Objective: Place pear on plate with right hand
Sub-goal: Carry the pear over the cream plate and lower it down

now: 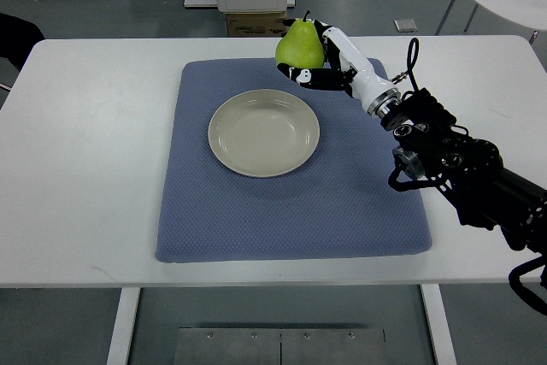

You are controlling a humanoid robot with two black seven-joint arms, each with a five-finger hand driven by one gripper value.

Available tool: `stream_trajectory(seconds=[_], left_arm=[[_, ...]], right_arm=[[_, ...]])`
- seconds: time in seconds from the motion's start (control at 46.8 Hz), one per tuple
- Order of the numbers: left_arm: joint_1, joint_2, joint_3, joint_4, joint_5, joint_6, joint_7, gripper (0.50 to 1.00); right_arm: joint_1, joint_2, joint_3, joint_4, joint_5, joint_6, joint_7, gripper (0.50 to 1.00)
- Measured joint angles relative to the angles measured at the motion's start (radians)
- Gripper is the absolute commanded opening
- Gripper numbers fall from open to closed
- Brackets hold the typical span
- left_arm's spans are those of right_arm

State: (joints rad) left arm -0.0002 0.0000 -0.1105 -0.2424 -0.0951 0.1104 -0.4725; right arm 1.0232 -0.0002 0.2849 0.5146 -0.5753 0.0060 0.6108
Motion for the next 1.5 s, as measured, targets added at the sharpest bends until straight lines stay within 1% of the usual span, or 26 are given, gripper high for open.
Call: stream_trajectory(seconds=[0.107, 0.385, 0.641, 1.09, 1.304, 1.496], left_arm=[[0.000, 0.000, 0.000, 0.000, 0.000, 0.000, 0.000, 1.000], [0.000, 0.000, 0.000, 0.000, 0.000, 0.000, 0.000, 1.000], [0.000, 0.000, 0.000, 0.000, 0.000, 0.000, 0.000, 1.000], [0.000, 0.000, 0.000, 0.000, 0.000, 0.000, 0.000, 1.000], [0.000, 0.000, 0.000, 0.000, 0.000, 0.000, 0.000, 1.000], [0.000, 0.000, 0.000, 0.000, 0.000, 0.000, 0.000, 1.000]], right_arm=[[0.000, 0.000, -0.023, 0.001, 0.000, 0.013, 0.000, 0.500], [-0.013, 0.000, -0.061, 0.005, -0.001, 0.014, 0.000, 0.500], [-0.038, 0.000, -0.081, 0.051, -0.001, 0.010, 0.000, 0.500], [-0.054, 0.000, -0.127, 0.064, 0.000, 0.014, 0.000, 0.500], [-0.053, 0.000, -0.168, 0.078, 0.000, 0.041, 0.000, 0.500], [-0.051, 0.000, -0.169, 0.093, 0.000, 0.043, -0.008, 0.500]])
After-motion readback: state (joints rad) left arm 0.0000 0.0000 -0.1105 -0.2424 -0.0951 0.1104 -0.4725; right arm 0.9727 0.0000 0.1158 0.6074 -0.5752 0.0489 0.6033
